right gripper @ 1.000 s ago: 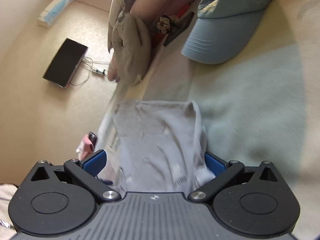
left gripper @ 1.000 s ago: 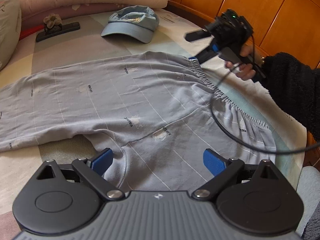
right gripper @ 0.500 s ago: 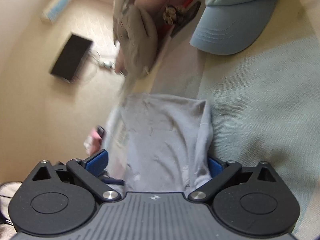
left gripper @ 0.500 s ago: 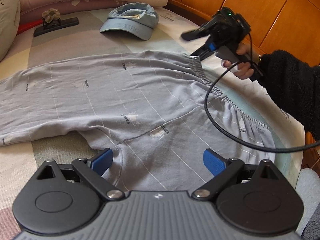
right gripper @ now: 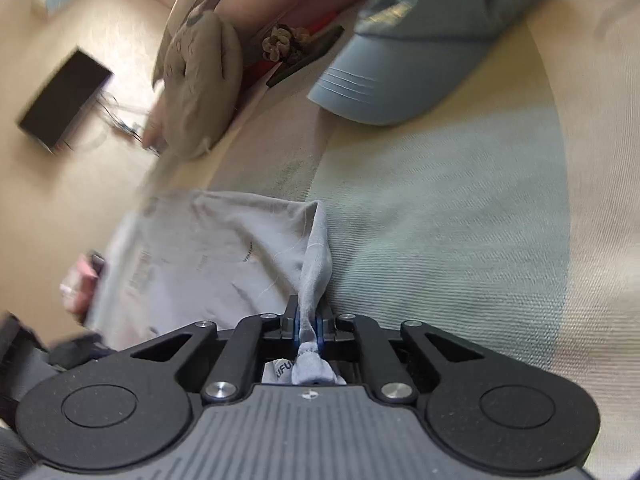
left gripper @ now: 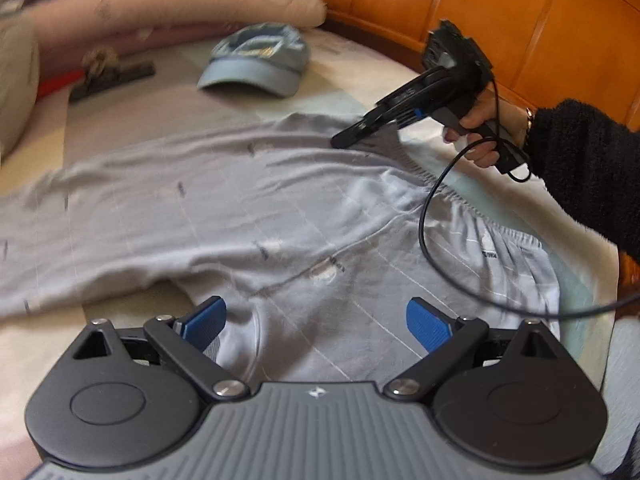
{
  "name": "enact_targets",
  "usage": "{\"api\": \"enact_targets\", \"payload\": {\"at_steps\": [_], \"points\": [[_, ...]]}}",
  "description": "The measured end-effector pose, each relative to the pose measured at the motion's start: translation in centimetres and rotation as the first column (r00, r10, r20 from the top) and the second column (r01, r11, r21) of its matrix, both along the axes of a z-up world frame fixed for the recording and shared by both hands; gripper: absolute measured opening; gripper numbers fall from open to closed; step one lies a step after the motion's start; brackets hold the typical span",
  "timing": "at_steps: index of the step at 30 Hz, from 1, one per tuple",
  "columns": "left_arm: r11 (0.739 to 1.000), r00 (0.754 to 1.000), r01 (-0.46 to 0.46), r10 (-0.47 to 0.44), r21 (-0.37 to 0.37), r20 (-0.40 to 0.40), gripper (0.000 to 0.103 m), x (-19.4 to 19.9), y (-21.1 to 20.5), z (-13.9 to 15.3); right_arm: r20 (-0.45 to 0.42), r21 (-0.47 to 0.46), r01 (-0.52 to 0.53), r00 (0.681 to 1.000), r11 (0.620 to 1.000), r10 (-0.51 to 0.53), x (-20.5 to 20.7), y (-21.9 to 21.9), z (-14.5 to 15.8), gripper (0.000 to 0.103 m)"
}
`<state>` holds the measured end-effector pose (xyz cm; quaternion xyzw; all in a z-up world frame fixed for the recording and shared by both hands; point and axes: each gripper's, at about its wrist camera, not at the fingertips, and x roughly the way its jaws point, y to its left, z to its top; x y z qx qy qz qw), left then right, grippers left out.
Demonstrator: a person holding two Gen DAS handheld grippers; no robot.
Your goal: Fold clothes
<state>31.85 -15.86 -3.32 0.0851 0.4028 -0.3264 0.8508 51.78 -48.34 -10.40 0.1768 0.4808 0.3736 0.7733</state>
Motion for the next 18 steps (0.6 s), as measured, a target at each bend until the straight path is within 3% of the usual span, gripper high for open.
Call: {"api": "enact_targets", "payload": {"at_steps": [5, 12, 18], "points": [[0.993, 0.991, 0.082, -0.090, 0.086, 0.096, 0.097, 0.7, -0.9, 0.3, 0.110, -0.137, -0.027, 0.993, 0.990, 0.043, -2.2, 2.4, 2.5, 0.012], [0.992, 0.991, 0.027, -0.043, 0.125, 0.126, 0.096, 3.7, -0.4, 0.5, 0.204, -0.227, -0.039, 0.975, 0.973, 0.087, -5.0, 4.5, 5.9, 0.011], [0.974, 0.980, -0.001, -0.044, 0.225, 0.196, 0.096, 5.7, -0.5, -0.5, 0.263, -0.285, -0.073, 0.953, 0.956, 0.151, -7.6, 6.3, 8.4, 0.012]]}}
